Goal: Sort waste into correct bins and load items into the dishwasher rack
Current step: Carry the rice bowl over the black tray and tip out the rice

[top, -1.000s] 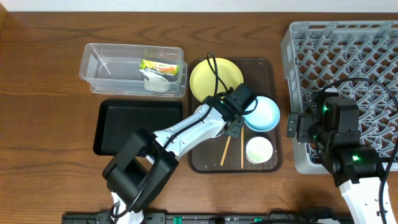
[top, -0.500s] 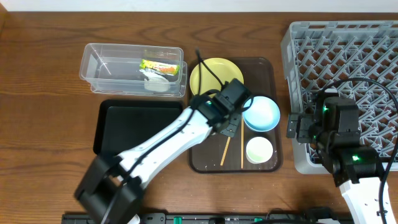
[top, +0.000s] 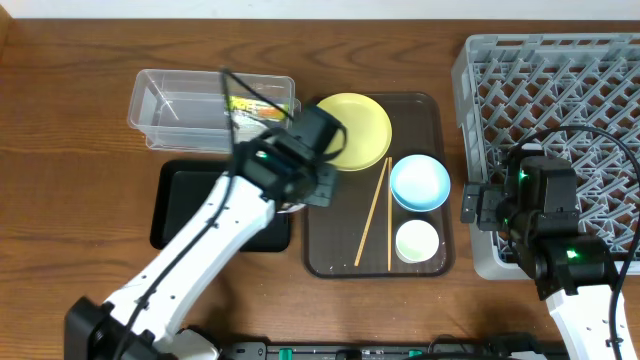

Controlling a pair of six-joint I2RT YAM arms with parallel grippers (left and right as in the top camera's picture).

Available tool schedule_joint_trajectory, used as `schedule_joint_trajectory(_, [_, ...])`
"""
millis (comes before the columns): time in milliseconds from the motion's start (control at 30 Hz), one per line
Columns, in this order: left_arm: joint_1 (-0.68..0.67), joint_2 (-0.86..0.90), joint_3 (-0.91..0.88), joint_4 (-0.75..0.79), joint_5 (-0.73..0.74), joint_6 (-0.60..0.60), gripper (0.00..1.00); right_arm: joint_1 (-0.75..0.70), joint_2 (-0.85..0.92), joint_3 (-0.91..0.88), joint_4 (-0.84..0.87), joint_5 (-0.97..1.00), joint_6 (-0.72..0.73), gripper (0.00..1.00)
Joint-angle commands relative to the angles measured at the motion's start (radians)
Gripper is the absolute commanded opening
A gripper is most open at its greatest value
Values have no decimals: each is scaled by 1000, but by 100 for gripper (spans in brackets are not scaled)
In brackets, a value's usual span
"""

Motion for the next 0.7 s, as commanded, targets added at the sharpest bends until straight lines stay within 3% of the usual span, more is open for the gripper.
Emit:
schedule_joint_trajectory(0, [68,-14,-5,-32,55,16,6,6,-2,21,-4,-4,-6,99])
schedule_joint_trajectory(433, [303,-14,-7,-99,262,35,6,6,-2,21,-16,-4,-6,99])
schedule_joint_trajectory(667, [406,-14,-7,-99,474,129,6,6,-2,21,-23,-4,-6,99])
